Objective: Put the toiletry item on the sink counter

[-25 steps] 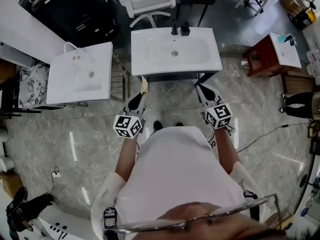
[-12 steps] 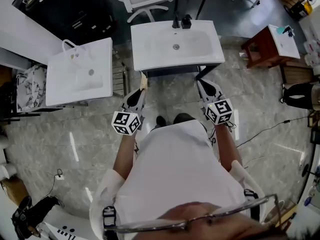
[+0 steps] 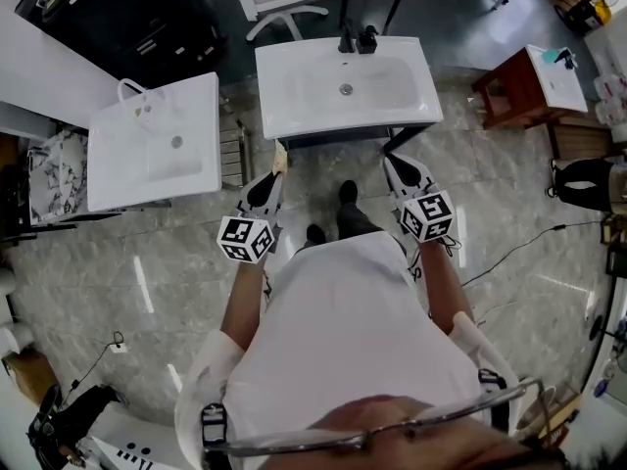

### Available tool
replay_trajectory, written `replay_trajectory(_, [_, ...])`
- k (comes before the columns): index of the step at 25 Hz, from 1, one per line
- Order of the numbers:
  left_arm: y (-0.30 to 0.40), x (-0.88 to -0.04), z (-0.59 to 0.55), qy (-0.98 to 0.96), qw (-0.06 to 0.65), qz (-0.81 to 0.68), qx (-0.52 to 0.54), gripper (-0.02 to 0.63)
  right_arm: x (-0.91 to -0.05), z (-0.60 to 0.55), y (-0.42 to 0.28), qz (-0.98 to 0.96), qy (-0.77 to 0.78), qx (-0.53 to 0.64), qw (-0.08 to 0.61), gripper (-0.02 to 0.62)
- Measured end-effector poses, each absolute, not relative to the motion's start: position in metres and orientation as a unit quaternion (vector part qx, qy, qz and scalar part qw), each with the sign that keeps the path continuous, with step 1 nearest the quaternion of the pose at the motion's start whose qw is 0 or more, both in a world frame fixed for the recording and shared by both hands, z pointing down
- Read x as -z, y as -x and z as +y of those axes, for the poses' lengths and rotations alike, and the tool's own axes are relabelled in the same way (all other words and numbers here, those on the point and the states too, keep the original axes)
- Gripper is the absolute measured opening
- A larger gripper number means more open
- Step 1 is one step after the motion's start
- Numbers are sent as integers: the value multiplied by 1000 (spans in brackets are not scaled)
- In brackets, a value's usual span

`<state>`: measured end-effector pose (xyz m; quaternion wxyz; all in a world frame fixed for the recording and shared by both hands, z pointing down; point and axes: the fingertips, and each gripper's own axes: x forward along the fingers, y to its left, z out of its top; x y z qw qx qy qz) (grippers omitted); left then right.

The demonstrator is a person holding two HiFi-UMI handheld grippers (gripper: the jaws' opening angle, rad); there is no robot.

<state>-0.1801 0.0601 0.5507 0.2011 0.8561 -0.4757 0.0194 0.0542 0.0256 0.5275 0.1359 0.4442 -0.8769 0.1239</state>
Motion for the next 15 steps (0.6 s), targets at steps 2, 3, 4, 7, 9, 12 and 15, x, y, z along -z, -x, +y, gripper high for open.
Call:
replay_trajectory(2, [181, -551, 54, -854, 202, -478, -20, 26, -529, 18, -55, -877, -443, -125, 137, 14])
replay_trajectory(3, [182, -551, 51, -854, 202, -480, -20, 26, -530, 13, -55, -877, -443, -126, 137, 14])
replay_trajectory(4, [181, -552, 46, -852, 201, -482, -19, 26, -531, 7, -56, -877, -443, -128, 137, 14])
replay_trajectory(7, [179, -553, 33, -848, 203, -489, -20, 26, -534, -11, -58, -878, -440, -132, 136, 14])
replay_trajectory(9, [177, -554, 21, -846, 205, -492, -21, 26, -537, -26, -58, -879, -436, -135, 137, 14])
replay_trajectory(12, [174, -556, -2, -842, 208, -497, -22, 26, -541, -53, -59, -882, -428, -139, 141, 14])
replay_trajectory(15, [171, -559, -25, -838, 210, -503, -26, 26, -546, -78, -61, -885, -419, -141, 147, 14])
